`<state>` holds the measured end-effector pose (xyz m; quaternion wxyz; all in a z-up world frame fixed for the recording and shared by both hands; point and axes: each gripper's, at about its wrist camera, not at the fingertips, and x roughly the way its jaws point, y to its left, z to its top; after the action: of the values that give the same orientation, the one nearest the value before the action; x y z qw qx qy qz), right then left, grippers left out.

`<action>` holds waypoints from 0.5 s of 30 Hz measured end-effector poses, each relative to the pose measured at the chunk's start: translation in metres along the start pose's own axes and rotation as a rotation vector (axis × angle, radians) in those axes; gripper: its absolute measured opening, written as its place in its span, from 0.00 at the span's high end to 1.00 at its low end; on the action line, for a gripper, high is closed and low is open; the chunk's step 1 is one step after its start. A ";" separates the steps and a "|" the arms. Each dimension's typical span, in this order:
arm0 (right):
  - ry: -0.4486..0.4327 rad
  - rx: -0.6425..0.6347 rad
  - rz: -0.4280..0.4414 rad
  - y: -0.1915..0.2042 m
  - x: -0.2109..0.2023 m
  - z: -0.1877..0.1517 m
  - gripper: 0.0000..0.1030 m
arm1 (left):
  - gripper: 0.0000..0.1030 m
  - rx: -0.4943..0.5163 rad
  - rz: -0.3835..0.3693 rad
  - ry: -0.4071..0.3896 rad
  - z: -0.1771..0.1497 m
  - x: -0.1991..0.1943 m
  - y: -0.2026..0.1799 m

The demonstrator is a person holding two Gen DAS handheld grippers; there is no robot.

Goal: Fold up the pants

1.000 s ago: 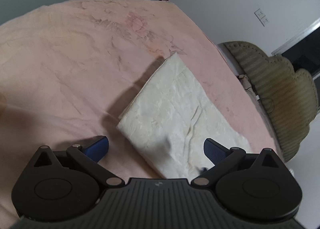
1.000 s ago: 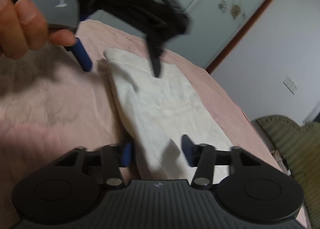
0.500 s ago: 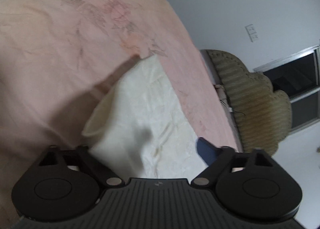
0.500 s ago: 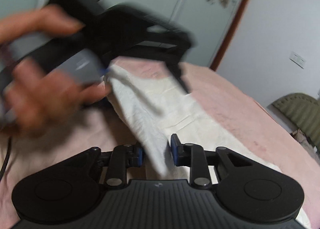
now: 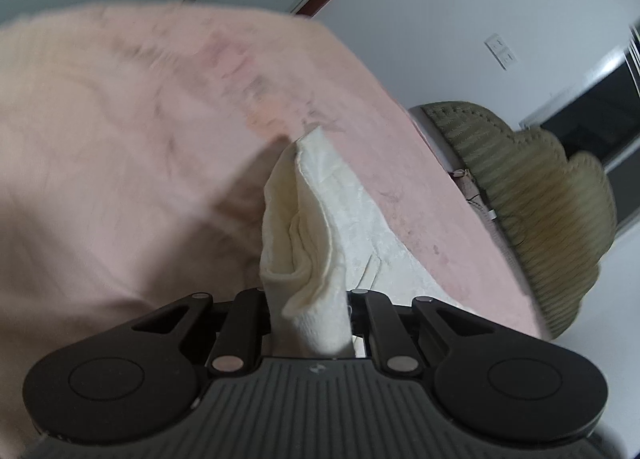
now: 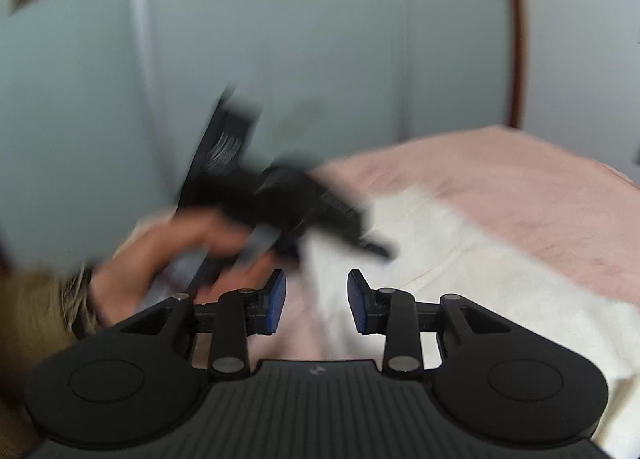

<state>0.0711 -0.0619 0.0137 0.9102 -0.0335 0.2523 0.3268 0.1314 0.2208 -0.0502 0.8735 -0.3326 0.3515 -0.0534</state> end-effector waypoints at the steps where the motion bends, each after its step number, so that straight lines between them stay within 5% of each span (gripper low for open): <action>1: 0.002 0.003 -0.077 -0.009 0.004 0.001 0.68 | 0.87 0.032 0.012 -0.015 -0.002 -0.003 -0.006; 4: 0.159 0.074 -0.223 -0.041 0.049 -0.013 0.66 | 0.87 0.129 0.031 -0.058 -0.009 -0.018 -0.027; 6: 0.242 0.075 -0.214 -0.050 0.077 -0.031 0.66 | 0.87 0.214 0.050 -0.092 -0.017 -0.028 -0.046; 8: 0.210 0.080 -0.208 -0.048 0.070 -0.027 0.66 | 0.87 0.316 0.061 -0.145 -0.027 -0.040 -0.068; 11: 0.053 0.160 -0.123 -0.053 0.035 -0.014 0.66 | 0.87 0.436 0.041 -0.211 -0.045 -0.059 -0.107; 15: -0.038 0.145 -0.146 -0.058 0.000 -0.001 0.65 | 0.87 0.547 -0.042 -0.239 -0.079 -0.073 -0.161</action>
<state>0.1061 -0.1070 0.0067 0.9362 0.0203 0.2548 0.2413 0.0486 0.0771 0.0499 0.9645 -0.0962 0.2118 -0.1246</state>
